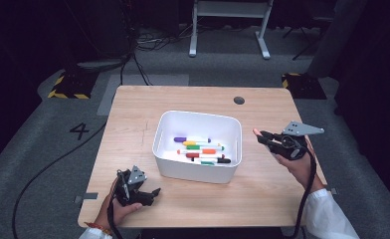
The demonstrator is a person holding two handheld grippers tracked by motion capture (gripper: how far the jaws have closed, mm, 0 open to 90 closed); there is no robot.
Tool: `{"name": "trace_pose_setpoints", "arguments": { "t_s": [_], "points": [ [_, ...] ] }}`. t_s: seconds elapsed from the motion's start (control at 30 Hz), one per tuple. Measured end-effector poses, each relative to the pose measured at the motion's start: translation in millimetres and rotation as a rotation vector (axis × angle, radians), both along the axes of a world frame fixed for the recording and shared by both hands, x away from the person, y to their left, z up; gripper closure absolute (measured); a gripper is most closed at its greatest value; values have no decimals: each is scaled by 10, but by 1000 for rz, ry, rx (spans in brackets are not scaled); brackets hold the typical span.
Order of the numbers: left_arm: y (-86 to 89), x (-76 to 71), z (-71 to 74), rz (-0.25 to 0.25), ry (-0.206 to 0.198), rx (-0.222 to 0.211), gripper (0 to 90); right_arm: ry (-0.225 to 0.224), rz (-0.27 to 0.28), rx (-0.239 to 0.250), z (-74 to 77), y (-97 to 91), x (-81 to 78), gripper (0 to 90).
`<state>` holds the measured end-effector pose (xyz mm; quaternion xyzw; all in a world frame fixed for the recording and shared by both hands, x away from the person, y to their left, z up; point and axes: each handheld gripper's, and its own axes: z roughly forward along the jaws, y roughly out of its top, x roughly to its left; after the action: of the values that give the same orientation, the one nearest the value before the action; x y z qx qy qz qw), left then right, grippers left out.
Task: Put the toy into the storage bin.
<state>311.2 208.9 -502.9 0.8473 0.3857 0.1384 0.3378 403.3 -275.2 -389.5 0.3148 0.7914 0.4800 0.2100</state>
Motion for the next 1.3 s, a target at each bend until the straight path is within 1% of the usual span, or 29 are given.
{"name": "trace_pose_setpoints", "arguments": {
  "t_s": [0.1, 0.17, 0.33, 0.47, 0.5, 0.6, 0.63, 0.67, 0.7, 0.73, 0.8, 0.87, 0.93, 0.97, 1.07, 1.17, 1.3],
  "points": [
    [0, 0, 0, 0, 0, 0, 146, -7, 5, 7, 81, 17, -5, 749],
    [0, 0, 0, 0, 0, 0, 146, -17, 16, 6, 136, 33, -11, 749],
    [0, 0, 0, 0, 0, 0, 146, -34, 45, 22, 286, 102, -33, 749],
    [0, 0, 0, 0, 0, 0, 147, -46, 74, 33, 404, 197, -45, 749],
    [0, 0, 0, 0, 0, 0, 146, -42, 85, 36, 438, 230, -53, 749],
    [0, 0, 0, 0, 0, 0, 146, -50, 103, 25, 517, 312, -67, 750],
    [0, 0, 0, 0, 0, 0, 147, -57, 108, 13, 545, 334, -70, 749],
    [0, 0, 0, 0, 0, 0, 146, -61, 120, 15, 571, 361, -71, 749],
    [0, 0, 0, 0, 0, 0, 146, -55, 122, 19, 602, 399, -79, 749],
    [0, 0, 0, 0, 0, 0, 146, -66, 135, 13, 620, 417, -71, 749],
    [0, 0, 0, 0, 0, 0, 146, -55, 145, 14, 660, 482, -79, 749],
    [0, 0, 0, 0, 0, 0, 146, -60, 156, 8, 692, 547, -78, 749],
    [0, 0, 0, 0, 0, 0, 146, -55, 171, -2, 727, 616, -80, 749],
    [0, 0, 0, 0, 0, 0, 146, -52, 178, 0, 748, 670, -81, 749],
    [0, 0, 0, 0, 0, -1, 146, -51, 201, -9, 778, 791, -77, 749],
    [-1, 0, -1, 1, 2, -2, 146, -50, 225, -36, 787, 902, -62, 749],
    [0, 0, 0, 0, 0, 0, 146, -47, 252, -53, 793, 1048, -40, 749]
  ]
}}
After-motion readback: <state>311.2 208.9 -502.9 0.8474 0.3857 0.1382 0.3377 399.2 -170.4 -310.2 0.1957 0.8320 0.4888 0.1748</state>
